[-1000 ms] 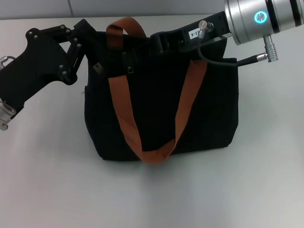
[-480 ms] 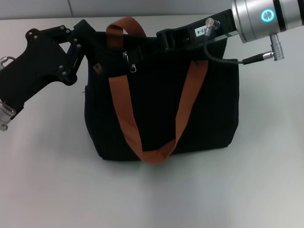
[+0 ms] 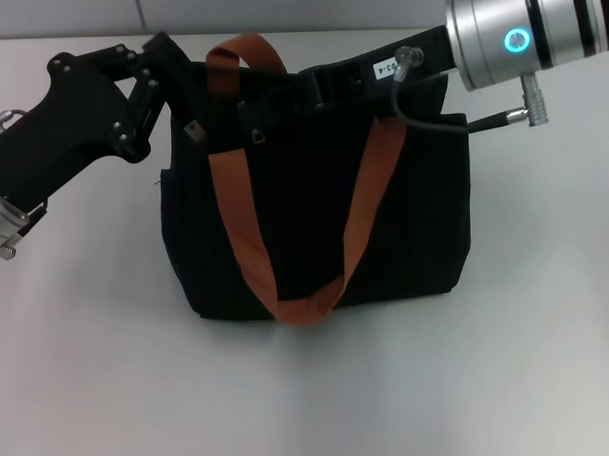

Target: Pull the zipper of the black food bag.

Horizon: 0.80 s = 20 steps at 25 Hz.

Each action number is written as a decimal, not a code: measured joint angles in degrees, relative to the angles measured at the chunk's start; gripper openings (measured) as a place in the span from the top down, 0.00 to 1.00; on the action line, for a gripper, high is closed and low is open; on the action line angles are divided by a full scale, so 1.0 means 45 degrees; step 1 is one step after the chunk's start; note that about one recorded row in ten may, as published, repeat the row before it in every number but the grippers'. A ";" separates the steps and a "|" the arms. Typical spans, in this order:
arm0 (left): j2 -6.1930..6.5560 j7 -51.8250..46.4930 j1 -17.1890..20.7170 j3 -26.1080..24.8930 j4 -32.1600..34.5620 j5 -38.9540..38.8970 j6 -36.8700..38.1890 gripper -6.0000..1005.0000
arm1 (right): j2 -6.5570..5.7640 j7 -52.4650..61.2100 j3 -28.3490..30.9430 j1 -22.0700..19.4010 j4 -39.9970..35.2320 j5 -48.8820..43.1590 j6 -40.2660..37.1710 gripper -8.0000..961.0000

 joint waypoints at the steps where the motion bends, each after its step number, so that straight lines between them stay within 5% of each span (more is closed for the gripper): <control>1: -0.0001 -0.0044 -0.0001 0.0001 -0.0001 -0.0059 -0.0015 0.97 | 0.0002 -0.0036 -0.0025 0.0022 0.0069 0.0117 -0.0004 0.73; 20: 0.0020 -0.0656 0.0017 -0.0020 -0.0001 -0.0468 -0.0042 0.97 | -0.0066 -0.0484 0.0069 -0.0225 0.0095 0.0571 0.0171 0.74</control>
